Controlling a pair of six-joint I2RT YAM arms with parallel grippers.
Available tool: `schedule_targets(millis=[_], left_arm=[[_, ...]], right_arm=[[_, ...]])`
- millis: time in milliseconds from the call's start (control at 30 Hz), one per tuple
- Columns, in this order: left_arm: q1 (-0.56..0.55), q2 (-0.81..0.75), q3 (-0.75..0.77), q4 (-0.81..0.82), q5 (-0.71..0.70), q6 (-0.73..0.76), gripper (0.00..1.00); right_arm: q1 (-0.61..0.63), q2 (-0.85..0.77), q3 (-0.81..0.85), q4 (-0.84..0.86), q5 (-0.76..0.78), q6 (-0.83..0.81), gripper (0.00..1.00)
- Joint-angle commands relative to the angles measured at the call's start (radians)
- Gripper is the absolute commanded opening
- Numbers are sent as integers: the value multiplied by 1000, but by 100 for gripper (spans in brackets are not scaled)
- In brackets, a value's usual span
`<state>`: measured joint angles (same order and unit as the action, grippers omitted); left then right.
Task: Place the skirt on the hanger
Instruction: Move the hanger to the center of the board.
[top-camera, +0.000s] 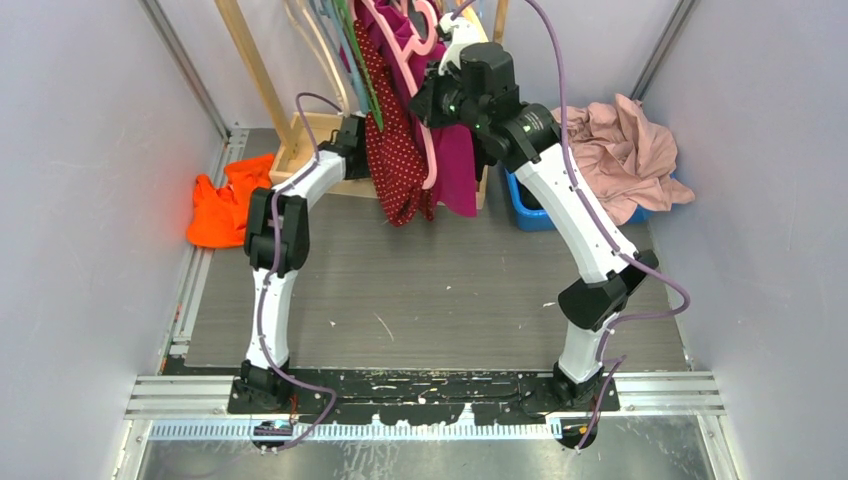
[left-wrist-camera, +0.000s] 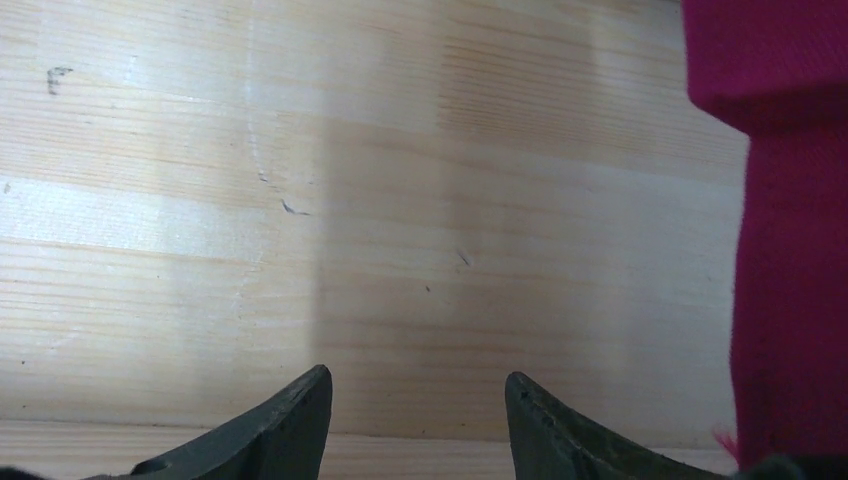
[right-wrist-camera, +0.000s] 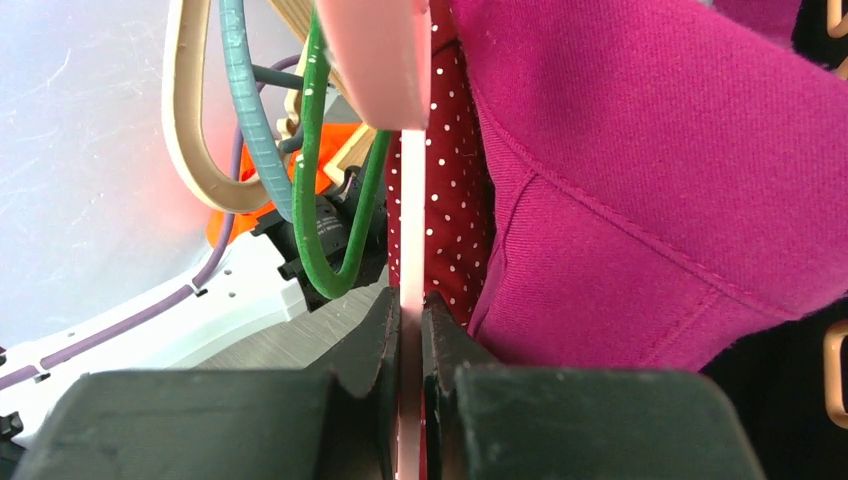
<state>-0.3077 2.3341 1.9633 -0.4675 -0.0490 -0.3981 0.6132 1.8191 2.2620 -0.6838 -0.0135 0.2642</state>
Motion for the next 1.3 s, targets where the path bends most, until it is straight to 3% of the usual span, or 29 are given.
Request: schedule_targets(millis=[0,767,967,1267], left_arm=[[-24,-54,-146,-133,70,-12,64],[-198,-216,-533,26,70,-51,60],[-269,-234,-593,47,57,-68,60],[-346,-274,-694,67,48,-77,60]], right_arm=[[-4,-91,-1,149,-10,15,1],[36,-143,-38,115,17,9,1],[86,-69,95,12,93,-49,1],[90,50,346,-128,90,-67,1]])
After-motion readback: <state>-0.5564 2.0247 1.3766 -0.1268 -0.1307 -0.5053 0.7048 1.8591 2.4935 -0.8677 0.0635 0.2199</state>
